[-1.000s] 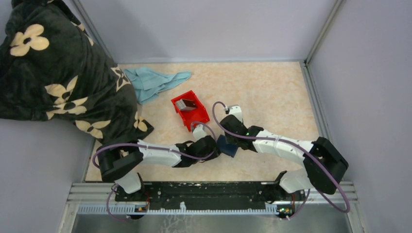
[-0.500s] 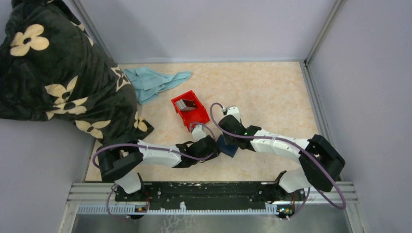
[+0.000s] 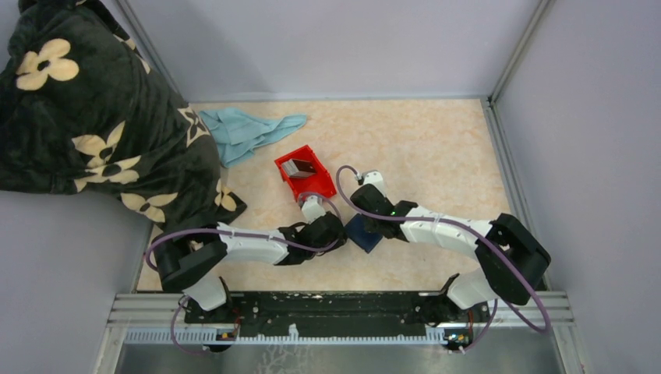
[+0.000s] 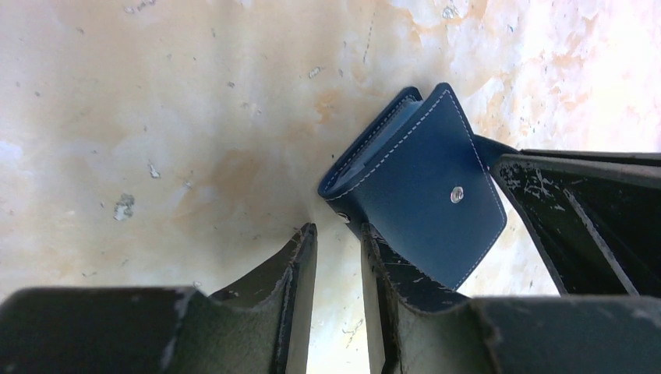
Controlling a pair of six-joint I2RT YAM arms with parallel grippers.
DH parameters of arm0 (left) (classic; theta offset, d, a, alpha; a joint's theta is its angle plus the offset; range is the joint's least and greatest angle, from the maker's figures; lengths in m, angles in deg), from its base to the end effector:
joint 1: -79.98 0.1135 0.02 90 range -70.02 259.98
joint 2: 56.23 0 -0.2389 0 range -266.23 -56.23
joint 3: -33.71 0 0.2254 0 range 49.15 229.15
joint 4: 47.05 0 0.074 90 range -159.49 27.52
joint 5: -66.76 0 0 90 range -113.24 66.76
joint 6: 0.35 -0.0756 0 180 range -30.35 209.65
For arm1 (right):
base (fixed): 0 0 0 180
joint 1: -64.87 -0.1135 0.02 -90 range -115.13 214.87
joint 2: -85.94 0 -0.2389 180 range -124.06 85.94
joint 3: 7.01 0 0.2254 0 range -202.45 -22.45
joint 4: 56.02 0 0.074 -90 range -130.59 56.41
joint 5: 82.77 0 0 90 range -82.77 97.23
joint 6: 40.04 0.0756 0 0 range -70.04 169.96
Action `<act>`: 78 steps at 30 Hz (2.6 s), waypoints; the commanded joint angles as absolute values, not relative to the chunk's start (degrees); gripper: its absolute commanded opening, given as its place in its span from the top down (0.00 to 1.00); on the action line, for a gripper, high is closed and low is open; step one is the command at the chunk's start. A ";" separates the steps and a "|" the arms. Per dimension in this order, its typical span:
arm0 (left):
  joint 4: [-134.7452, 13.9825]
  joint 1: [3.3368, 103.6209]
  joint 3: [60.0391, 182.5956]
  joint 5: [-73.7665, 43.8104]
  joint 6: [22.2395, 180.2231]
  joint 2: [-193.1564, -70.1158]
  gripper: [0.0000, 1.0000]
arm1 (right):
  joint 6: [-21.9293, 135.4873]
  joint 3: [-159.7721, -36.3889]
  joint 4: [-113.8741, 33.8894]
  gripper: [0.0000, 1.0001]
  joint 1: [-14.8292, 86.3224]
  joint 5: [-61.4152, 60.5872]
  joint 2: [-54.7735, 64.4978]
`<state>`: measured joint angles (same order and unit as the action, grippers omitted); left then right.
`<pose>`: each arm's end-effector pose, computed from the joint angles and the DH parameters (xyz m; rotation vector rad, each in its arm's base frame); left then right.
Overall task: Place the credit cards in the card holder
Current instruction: Close the card holder at the center of the board.
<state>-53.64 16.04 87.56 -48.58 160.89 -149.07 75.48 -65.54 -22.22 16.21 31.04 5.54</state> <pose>0.1638 -0.2613 0.1086 -0.3671 2.3458 -0.6898 0.2013 0.1826 0.1469 -0.3313 2.4050 0.0439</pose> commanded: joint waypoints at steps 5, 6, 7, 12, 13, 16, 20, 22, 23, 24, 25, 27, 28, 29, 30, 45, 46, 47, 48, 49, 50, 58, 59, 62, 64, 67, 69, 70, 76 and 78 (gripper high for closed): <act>-59.95 18.64 86.66 -49.65 157.22 -151.01 0.65 | 75.75 -67.84 -23.62 0.81 16.70 28.93 7.71; -59.94 18.72 86.94 -49.61 156.97 -151.39 0.65 | 75.79 -67.82 -23.62 0.81 16.72 28.66 7.64; -59.80 18.80 87.20 -49.61 156.71 -151.72 0.65 | 75.82 -67.88 -23.57 0.81 16.70 28.43 7.70; -58.95 19.19 88.50 -49.41 155.87 -153.51 0.65 | 76.64 -67.07 -23.79 0.80 16.60 27.10 8.46; -58.70 19.24 88.72 -49.38 155.74 -153.84 0.65 | 76.86 -66.95 -23.80 0.80 16.51 26.85 8.63; -58.21 19.57 89.57 -49.34 155.17 -154.65 0.65 | 77.35 -66.75 -23.85 0.80 16.09 26.60 9.03; -58.20 20.07 90.69 -49.30 154.44 -155.58 0.65 | 77.67 -66.68 -23.55 0.81 15.64 26.72 8.86; -58.13 20.26 90.72 -49.26 154.40 -155.63 0.65 | 77.82 -66.45 -23.49 0.83 15.54 26.65 8.79; -58.14 20.32 90.65 -49.19 154.37 -155.68 0.65 | 77.84 -66.28 -23.45 0.84 15.56 26.65 8.71; -58.06 20.30 90.57 -49.17 154.42 -155.76 0.65 | 77.91 -66.04 -23.45 0.85 15.52 26.61 8.65; -58.08 20.30 90.53 -49.10 154.43 -155.80 0.65 | 77.95 -65.82 -23.47 0.85 15.50 26.58 8.61; -57.96 20.31 90.35 -49.01 154.62 -155.89 0.65 | 78.09 -65.40 -23.55 0.87 15.52 26.58 8.60; -57.99 20.30 90.33 -48.99 154.69 -155.90 0.65 | 78.22 -65.19 -23.64 0.87 15.39 26.64 8.60; -57.90 20.32 90.24 -48.91 154.76 -155.96 0.65 | 78.30 -65.04 -23.63 0.89 15.39 26.64 8.64; -57.90 20.30 90.28 -48.85 154.83 -155.98 0.65 | 78.32 -64.99 -23.63 0.89 15.26 26.57 8.68; -58.10 20.33 90.63 -48.90 155.14 -156.42 0.65 | 78.85 -63.82 -23.60 0.97 14.56 26.39 7.84; -58.16 20.30 90.59 -48.84 155.13 -156.49 0.65 | 78.91 -63.84 -23.42 0.97 14.47 26.51 7.76; -58.03 20.31 90.59 -48.90 155.13 -156.56 0.65 | 78.94 -63.84 -23.26 0.97 14.31 26.72 7.79; -58.03 20.35 90.61 -48.90 155.14 -156.63 0.65 | 78.91 -63.84 -23.08 0.97 14.19 26.89 7.81; -58.08 20.33 90.66 -48.83 155.14 -156.67 0.65 | 78.95 -63.84 -22.98 0.97 14.08 26.91 7.87; -58.11 20.35 90.69 -48.82 155.13 -156.76 0.65 | 78.92 -63.84 -22.93 0.97 14.01 26.96 7.89; -58.14 20.31 90.88 -48.82 155.27 -156.95 0.65 | 79.17 -64.28 -20.94 0.97 12.74 29.27 6.94; -58.19 20.30 90.85 -48.80 155.27 -156.95 0.65 | 79.28 -64.28 -20.67 0.97 12.62 29.74 6.84; -58.23 20.31 90.88 -48.73 155.24 -156.93 0.65 | 79.45 -64.52 -19.70 0.97 12.15 31.27 6.57; -58.24 20.30 90.88 -48.60 155.22 -156.95 0.65 | 79.45 -64.88 -18.79 0.97 11.69 32.27 6.07; -58.14 20.30 90.93 -48.47 155.35 -157.11 0.65 | 79.51 -65.31 -18.29 0.97 11.09 33.03 5.09; -58.18 20.30 91.06 -48.30 155.33 -157.28 0.65 | 79.73 -65.46 -18.30 0.97 10.67 33.30 4.49; -58.13 20.30 91.06 -48.21 155.31 -157.29 0.66 | 79.80 -65.55 -18.44 0.97 10.53 33.37 4.14; -57.98 20.30 90.65 -48.02 155.40 -157.39 0.66 | 80.35 -66.24 -19.05 0.97 9.86 33.36 3.59; -57.90 20.30 90.48 -47.96 155.40 -157.37 0.66 | 80.38 -66.59 -18.99 0.97 9.83 33.42 3.62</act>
